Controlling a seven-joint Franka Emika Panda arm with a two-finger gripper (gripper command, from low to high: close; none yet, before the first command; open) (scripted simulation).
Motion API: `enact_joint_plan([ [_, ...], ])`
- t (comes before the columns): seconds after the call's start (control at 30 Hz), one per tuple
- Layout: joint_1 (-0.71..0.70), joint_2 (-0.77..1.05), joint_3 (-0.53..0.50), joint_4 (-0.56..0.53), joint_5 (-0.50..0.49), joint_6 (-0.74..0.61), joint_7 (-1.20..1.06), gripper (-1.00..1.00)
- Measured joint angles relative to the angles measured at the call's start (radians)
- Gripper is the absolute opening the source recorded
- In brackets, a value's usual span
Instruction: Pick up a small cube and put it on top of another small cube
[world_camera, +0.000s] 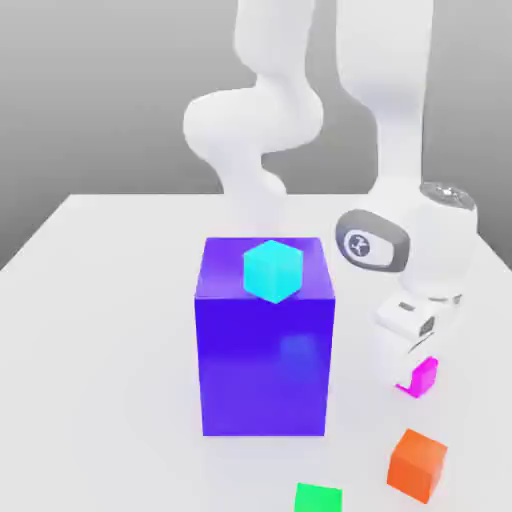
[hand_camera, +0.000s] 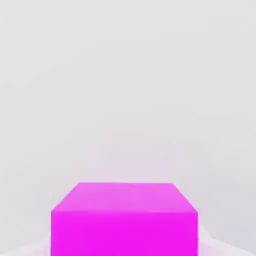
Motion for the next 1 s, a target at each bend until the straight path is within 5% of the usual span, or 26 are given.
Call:
enact_joint_plan([
  [0.33,-0.143,-0.214,0.197,-0.044,0.268,-0.168,-0.201,-1.00],
  [0.8,-0.422,-0.047,-0.049,0.430,0.304,-0.474,-0.209,-1.00],
  [0.93,-0.430,0.079,-0.079,0.468,0.286,-0.387,-0.195,-1.00],
  [0.97,-0.429,0.104,-0.082,0.470,0.282,-0.365,-0.192,1.00],
  [1.0,-0.429,0.104,-0.082,0.470,0.282,-0.365,-0.192,1.00],
])
